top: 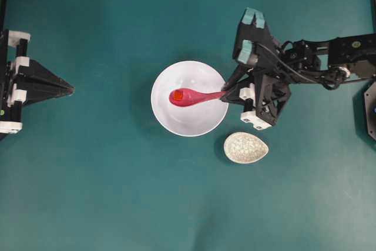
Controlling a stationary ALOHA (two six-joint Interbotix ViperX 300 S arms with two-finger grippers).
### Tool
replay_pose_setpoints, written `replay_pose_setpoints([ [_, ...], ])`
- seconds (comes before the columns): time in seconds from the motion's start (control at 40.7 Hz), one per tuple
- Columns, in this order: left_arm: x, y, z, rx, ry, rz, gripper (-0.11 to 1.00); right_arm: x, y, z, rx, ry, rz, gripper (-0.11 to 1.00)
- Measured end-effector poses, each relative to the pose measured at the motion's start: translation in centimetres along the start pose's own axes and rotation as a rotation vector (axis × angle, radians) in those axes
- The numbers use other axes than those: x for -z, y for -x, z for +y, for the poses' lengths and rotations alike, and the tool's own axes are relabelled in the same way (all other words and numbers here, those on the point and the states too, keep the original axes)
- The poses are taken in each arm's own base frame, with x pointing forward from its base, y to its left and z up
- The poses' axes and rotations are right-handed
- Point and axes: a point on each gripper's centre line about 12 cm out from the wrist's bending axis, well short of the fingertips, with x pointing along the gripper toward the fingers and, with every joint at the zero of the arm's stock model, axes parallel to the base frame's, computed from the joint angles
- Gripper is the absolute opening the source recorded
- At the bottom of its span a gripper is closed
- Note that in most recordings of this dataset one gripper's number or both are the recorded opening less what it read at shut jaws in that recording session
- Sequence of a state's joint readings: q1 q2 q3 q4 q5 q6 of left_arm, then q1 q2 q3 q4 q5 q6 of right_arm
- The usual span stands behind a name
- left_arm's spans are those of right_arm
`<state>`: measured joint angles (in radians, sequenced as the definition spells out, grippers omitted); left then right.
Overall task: Grip the spoon and scoop the red block from the bowl with right arm.
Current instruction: 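Push the spoon under the red cube and scoop it up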
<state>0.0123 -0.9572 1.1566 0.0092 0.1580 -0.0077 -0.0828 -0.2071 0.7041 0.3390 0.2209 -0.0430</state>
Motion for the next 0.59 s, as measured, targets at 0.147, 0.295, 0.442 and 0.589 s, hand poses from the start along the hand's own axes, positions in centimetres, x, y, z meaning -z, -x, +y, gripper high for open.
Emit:
replay_pose_setpoints([
  [0.147, 0.0, 0.0, 0.0, 0.001, -0.001, -0.003, 0.0, 0.1, 0.6, 0.1, -0.004, -0.005, -0.028, 0.25],
  [0.295, -0.1, 0.1, 0.0, 0.0, 0.0, -0.005, 0.0, 0.2, 1.0, 0.0, -0.006, -0.013, -0.045, 0.25],
  [0.442, 0.0, 0.1, 0.0, 0.0, 0.0, -0.003, 0.0, 0.3, 1.3, 0.1, -0.008, -0.014, -0.058, 0.25],
  [0.589, 0.0, 0.1, 0.0, 0.0, 0.002, -0.003, 0.0, 0.2, 1.4, 0.1, -0.009, -0.013, -0.064, 0.25],
])
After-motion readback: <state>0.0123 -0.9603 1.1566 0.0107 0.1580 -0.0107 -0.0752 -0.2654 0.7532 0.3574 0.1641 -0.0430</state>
